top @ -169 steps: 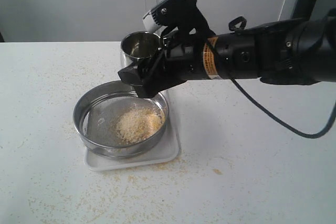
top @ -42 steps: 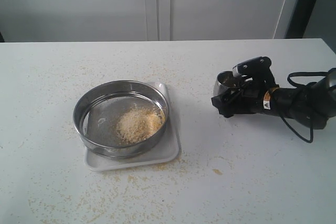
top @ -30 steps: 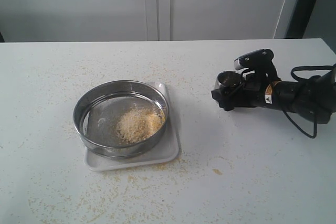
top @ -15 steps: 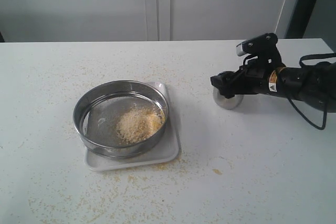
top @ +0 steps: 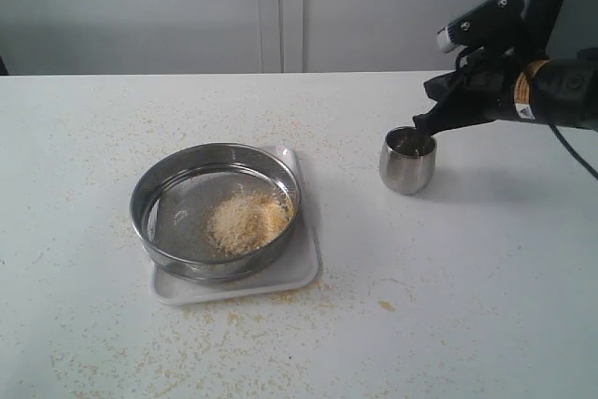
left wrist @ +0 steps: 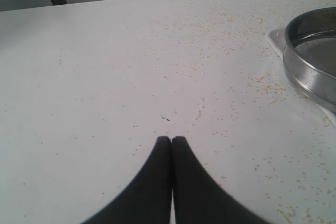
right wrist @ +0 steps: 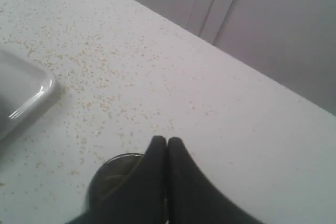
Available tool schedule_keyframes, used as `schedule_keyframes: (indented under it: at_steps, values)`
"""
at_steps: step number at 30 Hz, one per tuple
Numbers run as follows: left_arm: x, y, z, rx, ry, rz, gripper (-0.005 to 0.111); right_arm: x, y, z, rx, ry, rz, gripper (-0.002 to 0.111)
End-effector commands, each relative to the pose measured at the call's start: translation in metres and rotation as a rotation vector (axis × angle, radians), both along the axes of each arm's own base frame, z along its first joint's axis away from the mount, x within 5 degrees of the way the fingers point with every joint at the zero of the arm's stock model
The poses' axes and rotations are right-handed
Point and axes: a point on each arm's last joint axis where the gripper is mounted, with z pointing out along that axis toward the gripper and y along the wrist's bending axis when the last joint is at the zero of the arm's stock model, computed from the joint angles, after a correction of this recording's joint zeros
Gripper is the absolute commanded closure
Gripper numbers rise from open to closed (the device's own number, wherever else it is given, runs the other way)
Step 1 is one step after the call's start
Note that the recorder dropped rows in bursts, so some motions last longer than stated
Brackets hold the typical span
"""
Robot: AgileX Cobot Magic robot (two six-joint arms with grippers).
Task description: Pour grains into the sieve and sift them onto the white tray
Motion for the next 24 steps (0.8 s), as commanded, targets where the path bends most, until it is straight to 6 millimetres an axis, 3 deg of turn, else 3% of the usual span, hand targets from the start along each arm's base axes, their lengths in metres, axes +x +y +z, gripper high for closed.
schedule_keyframes:
  at_steps: [1,7,15,18,24]
  values:
    - [0.0,0.0,-0.001,-0.008,-0.002,-0.003,0.107,-0.009,-0.012,0.026,-0.087,-0.044,-0.081,0.108]
    - [0.0,0.0,-0.001,-0.008,-0.002,-0.003,0.107,-0.022,-0.049,0.04,-0.358,0.018,-0.381,0.108]
    - [0.0,0.0,-0.001,-0.008,-0.002,-0.003,0.107,-0.044,-0.081,0.033,-0.679,0.252,-0.585,0.108]
    - [0.0,0.0,-0.001,-0.008,-0.002,-0.003,0.107,-0.051,-0.078,0.026,-0.637,0.372,-0.563,0.108]
    - [0.0,0.0,-0.001,-0.008,-0.002,-0.003,0.107,-0.06,-0.056,0.025,-0.276,0.489,-0.545,0.108]
